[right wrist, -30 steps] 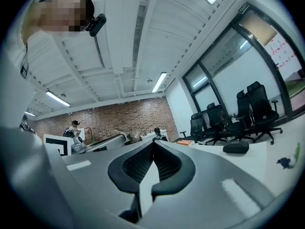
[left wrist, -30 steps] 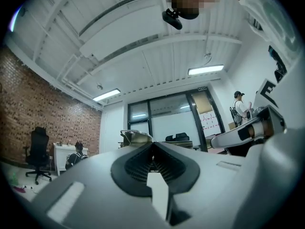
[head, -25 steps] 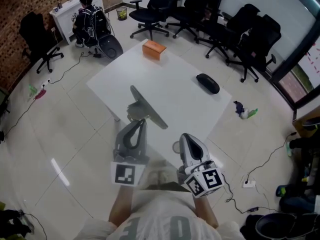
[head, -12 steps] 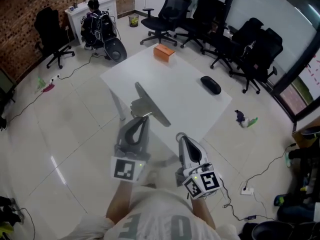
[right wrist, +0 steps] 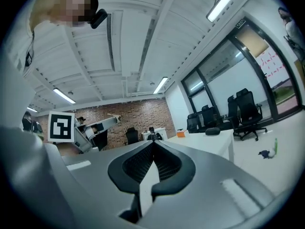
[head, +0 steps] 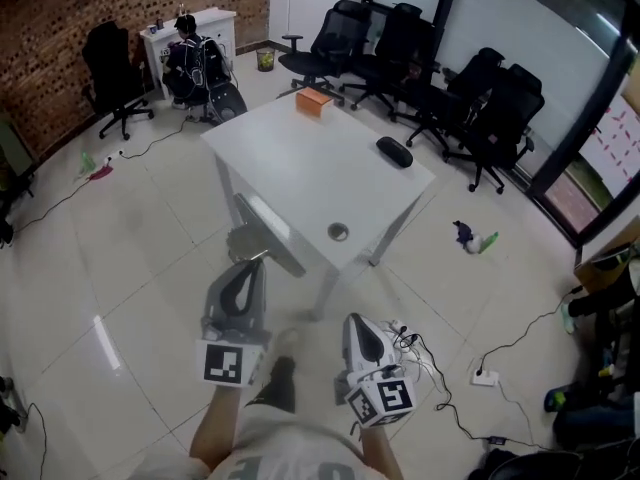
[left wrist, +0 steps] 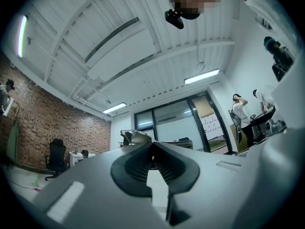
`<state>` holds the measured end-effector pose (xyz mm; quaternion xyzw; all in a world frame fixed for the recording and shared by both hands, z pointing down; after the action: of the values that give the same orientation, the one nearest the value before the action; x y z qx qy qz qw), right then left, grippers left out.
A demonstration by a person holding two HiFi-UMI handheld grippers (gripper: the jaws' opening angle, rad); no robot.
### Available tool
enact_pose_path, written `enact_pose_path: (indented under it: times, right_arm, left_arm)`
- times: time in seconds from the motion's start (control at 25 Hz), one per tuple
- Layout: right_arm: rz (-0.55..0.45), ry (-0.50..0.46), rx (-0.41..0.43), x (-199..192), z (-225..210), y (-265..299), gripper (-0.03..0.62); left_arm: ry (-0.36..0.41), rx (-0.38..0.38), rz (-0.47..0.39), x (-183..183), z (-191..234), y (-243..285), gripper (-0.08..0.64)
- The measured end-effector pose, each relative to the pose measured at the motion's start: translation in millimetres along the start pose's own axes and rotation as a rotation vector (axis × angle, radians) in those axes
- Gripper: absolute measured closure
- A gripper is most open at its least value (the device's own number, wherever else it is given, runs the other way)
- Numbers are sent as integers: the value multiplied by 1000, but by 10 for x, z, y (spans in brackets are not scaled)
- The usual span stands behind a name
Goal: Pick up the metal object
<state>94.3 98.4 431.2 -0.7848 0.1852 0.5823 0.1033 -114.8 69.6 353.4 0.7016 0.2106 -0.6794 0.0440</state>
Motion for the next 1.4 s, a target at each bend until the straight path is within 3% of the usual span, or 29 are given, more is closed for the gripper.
enact_pose_path:
  times: [0.24, 0.44, 0.68, 0.92, 1.08, 1.4]
  right_arm:
    - [-63, 18, 42, 338, 250, -797, 580]
    - [-95, 20, 88, 428, 507, -1231, 580]
    - [-96, 56, 63, 302, 667, -1523, 580]
    - [-49, -28, 32, 207, 876, -1816, 581]
    - [-28, 10, 20, 143, 939, -1907, 581]
    - [-9, -5, 12, 68, 1076, -2014, 581]
  left_arm:
    - [42, 69, -16, 363, -386, -880, 550]
    - [27, 52, -6, 511, -668, -1350, 549]
    - [57, 18, -34, 641, -754, -1630, 549]
    - [37, 16, -53, 778, -785, -1878, 549]
    - [39, -11, -33, 756, -842, -2013, 548]
    - [24, -7, -14, 760, -801, -2248, 549]
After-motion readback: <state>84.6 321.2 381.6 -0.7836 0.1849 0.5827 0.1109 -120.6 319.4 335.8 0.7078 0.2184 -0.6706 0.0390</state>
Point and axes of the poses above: the fingertips, and each gripper's own axes: y forward along the fingers, z to its left, x out of its top, the point moved 5 cm from there along -y, backward along the fingers, and after that the axes turned 8 degrees about -x, right-handed, at the moved point
